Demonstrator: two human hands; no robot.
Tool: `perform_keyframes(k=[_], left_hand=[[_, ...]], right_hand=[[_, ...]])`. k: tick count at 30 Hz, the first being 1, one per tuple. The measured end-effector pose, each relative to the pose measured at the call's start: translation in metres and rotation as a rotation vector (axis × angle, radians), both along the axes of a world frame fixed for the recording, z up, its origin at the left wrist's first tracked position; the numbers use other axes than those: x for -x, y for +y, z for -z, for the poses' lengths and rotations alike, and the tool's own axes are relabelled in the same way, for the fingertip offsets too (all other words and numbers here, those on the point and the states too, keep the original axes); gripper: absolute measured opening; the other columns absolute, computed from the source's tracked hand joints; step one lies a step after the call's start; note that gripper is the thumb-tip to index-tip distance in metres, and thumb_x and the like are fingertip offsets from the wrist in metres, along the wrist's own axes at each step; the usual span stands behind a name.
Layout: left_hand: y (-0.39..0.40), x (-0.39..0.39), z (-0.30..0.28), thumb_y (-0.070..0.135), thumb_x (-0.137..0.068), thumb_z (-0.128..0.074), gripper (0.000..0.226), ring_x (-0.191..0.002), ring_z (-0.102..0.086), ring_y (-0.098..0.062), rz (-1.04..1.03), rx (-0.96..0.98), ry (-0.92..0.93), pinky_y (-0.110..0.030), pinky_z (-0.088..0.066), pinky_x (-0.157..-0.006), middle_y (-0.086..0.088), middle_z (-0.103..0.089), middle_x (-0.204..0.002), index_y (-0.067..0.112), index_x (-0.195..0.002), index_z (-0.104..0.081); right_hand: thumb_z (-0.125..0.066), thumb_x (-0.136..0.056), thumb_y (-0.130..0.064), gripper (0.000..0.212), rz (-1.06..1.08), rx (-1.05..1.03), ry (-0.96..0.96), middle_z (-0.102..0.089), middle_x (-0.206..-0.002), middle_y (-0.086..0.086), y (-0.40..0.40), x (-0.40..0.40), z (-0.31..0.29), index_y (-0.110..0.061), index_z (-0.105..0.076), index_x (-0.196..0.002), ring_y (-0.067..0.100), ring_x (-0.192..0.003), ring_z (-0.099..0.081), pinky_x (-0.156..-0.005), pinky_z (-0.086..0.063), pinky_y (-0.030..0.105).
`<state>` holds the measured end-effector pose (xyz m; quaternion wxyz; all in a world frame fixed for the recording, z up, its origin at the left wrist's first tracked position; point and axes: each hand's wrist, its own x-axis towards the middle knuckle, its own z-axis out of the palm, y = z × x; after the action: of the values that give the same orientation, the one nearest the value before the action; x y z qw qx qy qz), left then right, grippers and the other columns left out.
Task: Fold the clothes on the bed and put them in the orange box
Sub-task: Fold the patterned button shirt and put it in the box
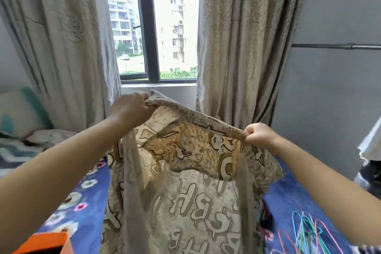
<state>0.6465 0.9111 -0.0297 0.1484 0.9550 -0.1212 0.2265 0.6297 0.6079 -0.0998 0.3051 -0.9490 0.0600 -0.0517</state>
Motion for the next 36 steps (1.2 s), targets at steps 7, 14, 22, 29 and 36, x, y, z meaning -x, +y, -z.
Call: perform_keyframes(k=[7,14,22,29,36], left_hand=[[0.012,-0.003,-0.008,0.014,-0.094,-0.048,0.055,-0.114,-0.042,-0.038,-0.112,-0.041,-0.378,-0.048,-0.044,-0.078,-0.023,-0.037,-0.134,0.023,-0.145,-0.031],[0.014,0.000,-0.014,-0.021,-0.061,-0.064,0.028,-0.059,-0.060,-0.039,0.065,-0.280,-0.507,-0.035,-0.045,-0.042,-0.021,-0.061,-0.075,0.000,-0.077,-0.068],[-0.001,0.012,-0.029,0.026,-0.088,-0.049,0.019,-0.108,-0.043,-0.032,0.035,-0.313,-0.225,-0.035,-0.038,-0.087,-0.014,-0.047,-0.106,0.008,-0.092,-0.042],[-0.012,0.020,-0.039,0.050,-0.094,-0.033,0.054,-0.115,-0.038,-0.032,-0.103,-0.364,-0.198,-0.040,-0.040,-0.091,-0.018,-0.042,-0.122,0.002,-0.118,-0.042],[0.017,0.020,-0.036,0.049,-0.080,-0.056,0.042,-0.068,-0.053,-0.025,0.090,-0.383,-0.371,-0.040,-0.051,-0.064,-0.010,-0.052,-0.065,0.009,-0.069,-0.049]], right_hand=[[-0.051,-0.088,0.006,0.027,-0.228,-0.698,-0.047,-0.058,-0.090,0.015,0.014,0.000,-0.019,-0.013,-0.052,-0.108,0.020,-0.073,-0.060,-0.069,-0.050,0.030],[-0.058,-0.090,-0.025,0.044,-0.324,-0.146,-0.097,-0.049,-0.106,-0.001,0.032,0.034,-0.069,-0.018,-0.040,-0.130,0.011,-0.089,-0.054,-0.070,-0.046,0.013],[-0.048,-0.086,-0.012,0.007,-0.144,0.834,-0.124,-0.042,-0.104,0.004,0.024,0.032,-0.074,-0.012,-0.052,-0.091,0.021,-0.085,-0.052,-0.071,-0.048,0.031],[-0.045,-0.090,-0.024,0.016,0.091,0.688,-0.161,-0.058,-0.098,0.006,0.017,0.020,-0.068,-0.012,-0.052,-0.081,0.025,-0.091,-0.055,-0.063,-0.040,0.026],[-0.056,-0.089,-0.040,0.035,-0.096,0.029,-0.360,-0.044,-0.064,-0.001,-0.004,0.025,-0.079,-0.009,-0.044,-0.080,0.012,-0.055,-0.039,-0.048,-0.029,0.025]])
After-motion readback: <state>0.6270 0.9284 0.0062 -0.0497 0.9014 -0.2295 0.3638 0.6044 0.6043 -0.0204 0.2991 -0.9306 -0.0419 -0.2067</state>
